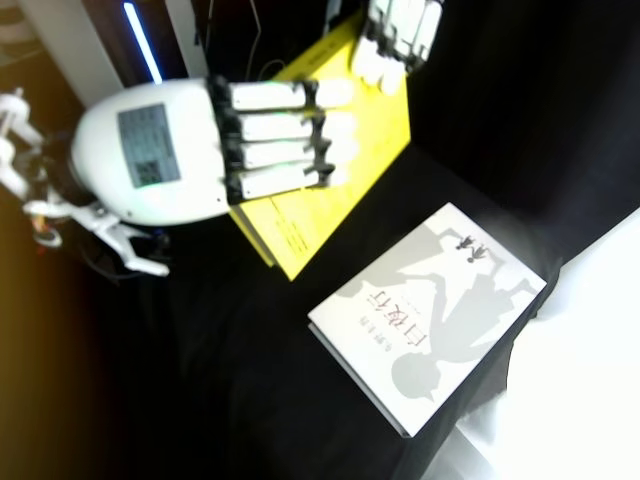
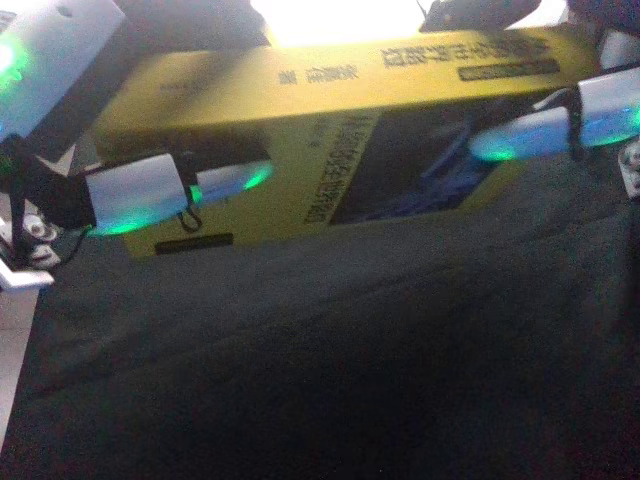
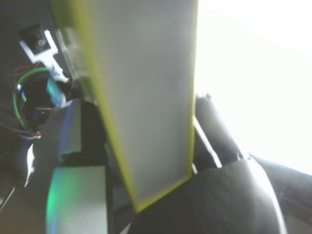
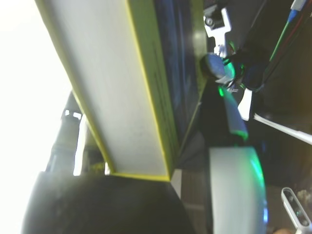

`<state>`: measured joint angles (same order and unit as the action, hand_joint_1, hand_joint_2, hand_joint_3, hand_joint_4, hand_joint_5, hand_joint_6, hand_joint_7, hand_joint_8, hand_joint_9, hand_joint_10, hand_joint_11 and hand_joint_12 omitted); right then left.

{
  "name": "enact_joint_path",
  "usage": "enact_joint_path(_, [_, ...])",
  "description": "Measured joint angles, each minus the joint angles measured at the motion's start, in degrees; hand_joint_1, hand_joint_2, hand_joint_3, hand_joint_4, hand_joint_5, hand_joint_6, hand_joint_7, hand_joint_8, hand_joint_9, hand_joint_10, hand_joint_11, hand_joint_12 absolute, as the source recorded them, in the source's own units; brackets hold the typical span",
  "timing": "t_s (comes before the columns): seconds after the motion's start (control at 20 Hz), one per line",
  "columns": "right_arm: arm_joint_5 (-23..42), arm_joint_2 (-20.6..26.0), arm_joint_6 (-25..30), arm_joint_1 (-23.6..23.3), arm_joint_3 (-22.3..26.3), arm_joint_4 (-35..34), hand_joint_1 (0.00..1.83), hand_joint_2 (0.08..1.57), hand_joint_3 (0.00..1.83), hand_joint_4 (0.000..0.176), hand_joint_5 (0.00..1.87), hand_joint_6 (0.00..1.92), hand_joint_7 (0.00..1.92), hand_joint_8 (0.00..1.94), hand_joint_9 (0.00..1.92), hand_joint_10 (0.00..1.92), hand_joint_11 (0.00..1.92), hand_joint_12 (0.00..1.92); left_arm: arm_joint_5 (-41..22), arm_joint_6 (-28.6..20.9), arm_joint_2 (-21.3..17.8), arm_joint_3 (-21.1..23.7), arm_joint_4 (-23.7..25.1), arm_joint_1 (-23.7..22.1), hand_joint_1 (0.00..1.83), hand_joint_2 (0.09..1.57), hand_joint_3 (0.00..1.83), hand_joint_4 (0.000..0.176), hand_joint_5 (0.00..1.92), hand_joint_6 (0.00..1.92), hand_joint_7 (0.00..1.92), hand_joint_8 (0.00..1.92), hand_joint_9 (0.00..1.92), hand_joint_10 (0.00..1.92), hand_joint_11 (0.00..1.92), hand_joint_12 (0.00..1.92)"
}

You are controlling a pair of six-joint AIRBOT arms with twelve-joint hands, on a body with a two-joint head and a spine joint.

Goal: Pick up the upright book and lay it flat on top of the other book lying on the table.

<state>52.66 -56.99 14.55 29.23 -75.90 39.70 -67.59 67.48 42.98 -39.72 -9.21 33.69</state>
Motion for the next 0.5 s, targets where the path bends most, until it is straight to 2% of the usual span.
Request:
enact_joint_path(0.05, [0.7,0.1,-0.6,-0.1,-0.2,0.0,1.15,1.16,0.00,0.000,0.89,1.14,1.33,1.93,1.49,1.92,1.59,1.92,-0.5,-0.3,0.0,0.0,0.0,0.0,1.26,1.13,0.00,0.000,0.89,0.90,1.01,1.21,1.16,1.29,0.99,1.67])
enact_joint_path(0.1, [0.7,0.1,-0.7,-0.1,-0.2,-0.1,1.15,1.16,0.00,0.000,0.89,1.14,1.33,1.93,1.49,1.92,1.59,1.92,-0.5,-0.3,0.0,0.0,0.0,0.1,1.26,1.13,0.00,0.000,0.89,0.90,1.01,1.21,1.16,1.29,0.99,1.67])
enact_joint_path(0.2, [0.8,0.1,-0.6,-0.1,-0.3,0.0,1.15,1.16,0.00,0.000,0.88,1.15,1.37,1.94,1.57,1.92,1.69,1.92,-1.0,-0.5,0.0,0.2,0.0,0.6,1.22,1.21,0.01,0.000,0.71,1.15,0.88,1.40,0.84,1.48,0.77,1.89])
enact_joint_path(0.25, [0.8,0.2,-0.5,-0.5,-0.3,0.2,1.14,1.17,0.00,0.000,0.87,1.16,1.28,1.94,1.51,1.92,1.62,1.92,-1.0,-0.6,-0.1,0.3,-0.1,0.9,1.06,1.18,0.00,0.000,0.37,0.68,0.52,0.91,0.47,1.23,0.15,1.86])
enact_joint_path(0.3, [0.7,0.4,-0.3,-0.5,-0.3,0.3,1.15,1.17,0.00,0.000,0.87,1.16,1.24,1.94,1.48,1.92,1.60,1.92,-0.9,-0.7,-0.3,0.4,0.2,1.1,0.85,1.16,0.00,0.065,0.09,0.28,0.19,0.47,0.09,0.88,0.03,1.54])
enact_joint_path(0.35, [0.4,0.4,0.0,-0.5,-0.3,0.2,1.14,1.18,0.00,0.000,0.86,1.18,1.11,1.71,1.31,1.81,1.40,1.92,-1.6,-1.1,-0.3,0.4,0.4,1.2,0.76,1.15,0.00,0.102,0.02,0.05,0.04,0.15,0.02,0.29,0.01,1.05])
enact_joint_path(0.4, [-0.9,0.4,-0.1,-0.5,-0.5,1.2,1.14,1.18,0.00,0.000,0.86,1.18,1.11,1.64,1.30,1.79,1.38,1.92,-3.8,-1.2,-0.4,0.4,0.5,1.4,0.70,1.13,0.00,0.150,0.00,0.01,0.01,0.03,0.00,0.06,0.00,0.22])
enact_joint_path(0.45, [-2.0,0.4,-0.4,-0.5,-0.5,2.2,1.15,1.17,0.00,0.000,0.87,1.16,1.20,1.67,1.38,1.80,1.43,1.90,-5.3,-1.3,-0.9,0.5,0.2,1.6,0.70,1.09,0.00,0.171,0.00,0.00,0.00,0.01,0.00,0.01,0.00,0.04])
enact_joint_path(0.5, [-2.9,0.5,-0.5,-0.5,-0.6,2.7,1.15,1.17,0.00,0.000,0.86,1.17,1.25,1.83,1.45,1.90,1.51,1.92,-6.7,-1.3,-1.3,0.6,-1.0,2.5,0.66,1.06,0.00,0.175,0.00,0.00,0.00,0.00,0.00,0.00,0.00,0.01])
